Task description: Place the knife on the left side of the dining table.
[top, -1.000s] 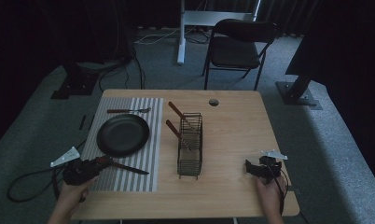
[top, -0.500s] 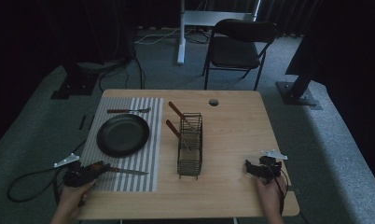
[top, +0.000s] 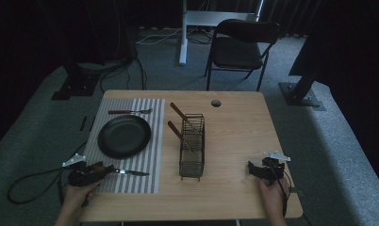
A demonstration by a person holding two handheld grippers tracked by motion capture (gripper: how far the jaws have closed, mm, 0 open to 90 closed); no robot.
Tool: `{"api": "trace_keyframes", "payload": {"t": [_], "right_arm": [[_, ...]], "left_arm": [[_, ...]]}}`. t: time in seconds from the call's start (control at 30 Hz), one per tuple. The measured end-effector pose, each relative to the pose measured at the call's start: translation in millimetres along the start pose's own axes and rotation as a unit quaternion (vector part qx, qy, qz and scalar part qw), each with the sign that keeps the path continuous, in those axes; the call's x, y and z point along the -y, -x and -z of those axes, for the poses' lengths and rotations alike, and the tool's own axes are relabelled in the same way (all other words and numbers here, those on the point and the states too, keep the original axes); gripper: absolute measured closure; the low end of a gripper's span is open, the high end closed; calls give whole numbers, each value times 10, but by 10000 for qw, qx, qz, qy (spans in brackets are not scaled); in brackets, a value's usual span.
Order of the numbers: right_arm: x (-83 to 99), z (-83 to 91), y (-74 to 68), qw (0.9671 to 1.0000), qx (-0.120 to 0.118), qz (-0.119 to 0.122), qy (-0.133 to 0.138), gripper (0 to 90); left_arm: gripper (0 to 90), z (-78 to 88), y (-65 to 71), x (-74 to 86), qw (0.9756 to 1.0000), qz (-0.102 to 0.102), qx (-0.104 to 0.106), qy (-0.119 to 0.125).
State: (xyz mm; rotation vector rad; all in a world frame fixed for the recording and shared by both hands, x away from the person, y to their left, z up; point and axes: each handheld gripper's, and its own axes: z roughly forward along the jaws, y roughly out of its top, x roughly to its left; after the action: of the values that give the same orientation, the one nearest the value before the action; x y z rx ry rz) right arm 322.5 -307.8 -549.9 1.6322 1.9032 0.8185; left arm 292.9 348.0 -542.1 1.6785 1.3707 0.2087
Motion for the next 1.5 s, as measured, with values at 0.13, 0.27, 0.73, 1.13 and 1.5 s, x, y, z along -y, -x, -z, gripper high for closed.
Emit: {"api": "trace_keyframes", "payload": {"t": [0.13,0.27,0.73,1.13,1.5], "right_arm": [[0,0,0,10000,0,-1,0,114],[0,0,0,10000,0,0,0,114],[0,0,0,10000,-1,1,0,114],[0,0,0,10000,-1,-1,-1,114],[0,0,0,10000,-1,-1,-1,115]], "left_arm": [[231,-20,20,24,9998,-149,-104,-39],[206,-26,29,26,9992,-184,-358,-14],[206,-13,123,26,9955,-287,-899,-49],[202,188,282,210,9864,-578,-1524,198],[111,252,360,362,9803,-736,-1834,-12]]}}
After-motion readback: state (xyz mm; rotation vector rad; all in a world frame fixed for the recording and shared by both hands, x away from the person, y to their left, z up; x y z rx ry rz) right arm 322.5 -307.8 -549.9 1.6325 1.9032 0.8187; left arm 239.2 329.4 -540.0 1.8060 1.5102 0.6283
